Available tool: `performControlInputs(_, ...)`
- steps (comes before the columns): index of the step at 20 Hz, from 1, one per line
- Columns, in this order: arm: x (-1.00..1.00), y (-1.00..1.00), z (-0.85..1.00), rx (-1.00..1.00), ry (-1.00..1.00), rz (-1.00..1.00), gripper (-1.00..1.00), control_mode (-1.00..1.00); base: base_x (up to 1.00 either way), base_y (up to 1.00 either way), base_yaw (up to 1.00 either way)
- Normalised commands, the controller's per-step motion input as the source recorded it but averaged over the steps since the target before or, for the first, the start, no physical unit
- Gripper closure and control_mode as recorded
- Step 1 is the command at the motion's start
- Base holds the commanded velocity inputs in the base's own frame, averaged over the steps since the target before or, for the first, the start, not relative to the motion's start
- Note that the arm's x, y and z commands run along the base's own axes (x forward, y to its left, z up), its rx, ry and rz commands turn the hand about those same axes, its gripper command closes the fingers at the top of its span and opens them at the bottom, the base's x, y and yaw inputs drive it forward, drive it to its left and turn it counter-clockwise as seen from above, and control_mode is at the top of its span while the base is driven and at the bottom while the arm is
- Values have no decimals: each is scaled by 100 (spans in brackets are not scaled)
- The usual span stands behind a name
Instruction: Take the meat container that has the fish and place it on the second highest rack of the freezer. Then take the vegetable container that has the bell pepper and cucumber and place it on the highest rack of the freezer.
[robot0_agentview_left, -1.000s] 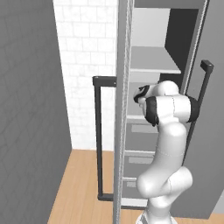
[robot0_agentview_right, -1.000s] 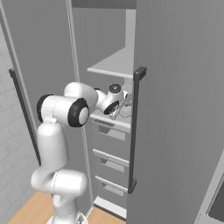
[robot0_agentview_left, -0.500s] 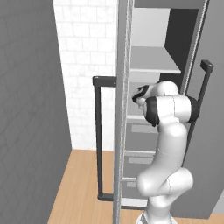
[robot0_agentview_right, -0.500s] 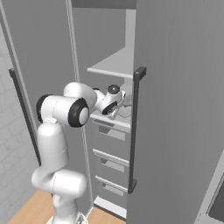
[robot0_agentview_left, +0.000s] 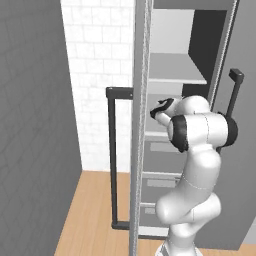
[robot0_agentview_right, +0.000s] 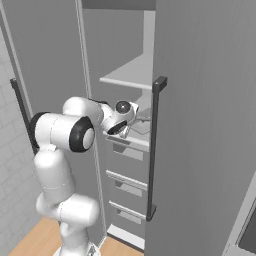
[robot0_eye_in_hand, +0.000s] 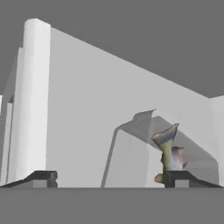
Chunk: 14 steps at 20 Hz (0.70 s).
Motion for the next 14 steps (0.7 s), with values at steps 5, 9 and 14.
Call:
performControlInputs(5,-90,0,41,0,-12,0,-100,-100,0,0,0)
performControlInputs(9,-99,0,72,0,-4,0,-100,-100,0,0,0)
performControlInputs(14,-84,0,98,0,12,0,-100,-100,0,0,0)
